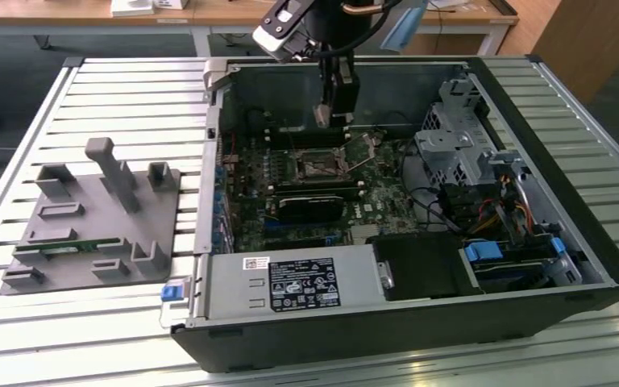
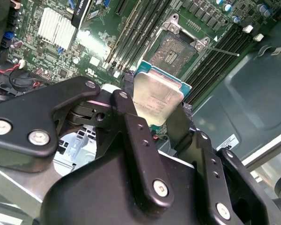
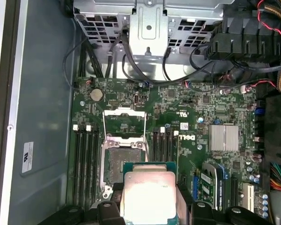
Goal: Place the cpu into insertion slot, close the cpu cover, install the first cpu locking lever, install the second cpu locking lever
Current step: 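Place the cpu into insertion slot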
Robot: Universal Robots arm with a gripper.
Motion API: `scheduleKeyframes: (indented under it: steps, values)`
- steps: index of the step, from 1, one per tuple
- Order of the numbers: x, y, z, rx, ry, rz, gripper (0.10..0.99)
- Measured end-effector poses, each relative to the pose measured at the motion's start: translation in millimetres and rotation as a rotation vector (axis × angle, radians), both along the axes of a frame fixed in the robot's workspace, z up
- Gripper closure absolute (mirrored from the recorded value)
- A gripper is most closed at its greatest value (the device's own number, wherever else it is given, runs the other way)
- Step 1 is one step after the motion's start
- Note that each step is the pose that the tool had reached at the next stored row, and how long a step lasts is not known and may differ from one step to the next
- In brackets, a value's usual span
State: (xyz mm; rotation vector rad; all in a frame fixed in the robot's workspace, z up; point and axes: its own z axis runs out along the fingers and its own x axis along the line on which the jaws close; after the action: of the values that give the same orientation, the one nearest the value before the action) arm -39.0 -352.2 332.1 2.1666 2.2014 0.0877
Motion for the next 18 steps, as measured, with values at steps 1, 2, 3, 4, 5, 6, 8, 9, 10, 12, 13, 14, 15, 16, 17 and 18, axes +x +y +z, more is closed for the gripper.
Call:
scheduleKeyframes:
  steps: [1, 2, 3, 4, 5, 6, 8, 9, 10, 12, 13, 14, 15, 16, 17, 18]
  values:
    - [0.0, 0.0, -1.0, 0.0, 0.0, 0.0, 0.561]
    - [0.0, 0.0, -2.1, 0.0, 0.0, 0.0, 0.561]
    - [0.0, 0.0, -3.1, 0.0, 0.0, 0.0, 0.561]
    - [0.0, 0.0, -4.1, 0.0, 0.0, 0.0, 0.561]
    - [-0.1, 0.0, -5.1, 0.0, -0.0001, 0.0, 0.561]
    - [-0.1, 0.0, -6.0, 0.0, -0.0001, 0.0, 0.561]
    - [-0.1, 0.0, -8.2, 0.0, -0.0001, 0.0, 0.561]
    - [0.0, 0.0, -9.3, 0.0, -0.0001, 0.0, 0.561]
    - [0.0, 0.0, -10.4, 0.0, -0.0001, 0.0, 0.561]
    - [-0.1, 0.0, -12.5, 0.0, -0.0001, 0.0, 0.561]
    - [-0.1, 0.0, -13.6, 0.0, 0.0, 0.0, 0.561]
    - [-0.1, 0.0, -14.6, 0.0, 0.0, 0.0, 0.561]
    - [-0.1, 0.0, -15.5, 0.0, -0.0001, 0.0, 0.561]
    - [-0.1, 0.0, -16.5, 0.0, -0.0001, 0.0, 0.561]
    - [0.0, 0.0, -17.7, 0.0, -0.0001, 0.0, 0.561]
    - [0.0, 0.0, -18.8, 0.0, -0.0001, 0.0, 0.561]
